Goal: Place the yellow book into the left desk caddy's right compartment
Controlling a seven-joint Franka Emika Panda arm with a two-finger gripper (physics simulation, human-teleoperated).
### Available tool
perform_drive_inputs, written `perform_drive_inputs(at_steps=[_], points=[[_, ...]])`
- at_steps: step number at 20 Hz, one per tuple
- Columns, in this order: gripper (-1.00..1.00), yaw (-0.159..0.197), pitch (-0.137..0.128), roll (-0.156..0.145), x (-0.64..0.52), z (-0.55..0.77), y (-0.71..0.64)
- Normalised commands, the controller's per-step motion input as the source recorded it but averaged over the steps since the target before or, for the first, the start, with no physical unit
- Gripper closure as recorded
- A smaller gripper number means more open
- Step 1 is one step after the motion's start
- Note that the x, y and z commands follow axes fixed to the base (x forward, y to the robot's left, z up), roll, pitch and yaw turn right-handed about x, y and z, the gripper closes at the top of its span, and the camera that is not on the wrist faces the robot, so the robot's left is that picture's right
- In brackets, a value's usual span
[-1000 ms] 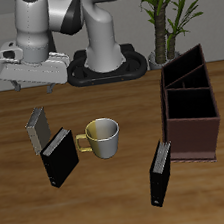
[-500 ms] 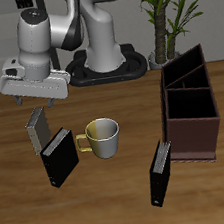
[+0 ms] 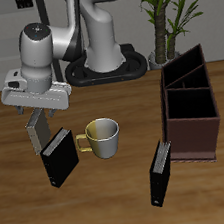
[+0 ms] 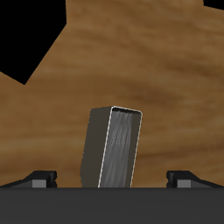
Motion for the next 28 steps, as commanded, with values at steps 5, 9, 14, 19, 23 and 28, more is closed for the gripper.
perform_drive_inputs(at_steps=[5, 9, 14, 19, 23, 28], points=[[-1.0, -0.048, 0.048, 0.002, 0.06, -0.41, -0.14], [1.0, -0.032, 0.016, -0.005, 0.05, -0.21, 0.03], [1.0, -0.028, -0.008, 0.009, 0.03, 0.0, 0.09], [1.0, -0.014, -0.034, 0.007, -0.02, 0.33, 0.15], [1.0, 0.004, -0.045, -0.008, -0.1, 0.54, 0.22], [1.0, -0.018, -0.071, -0.041, -0.25, 0.85, 0.36]])
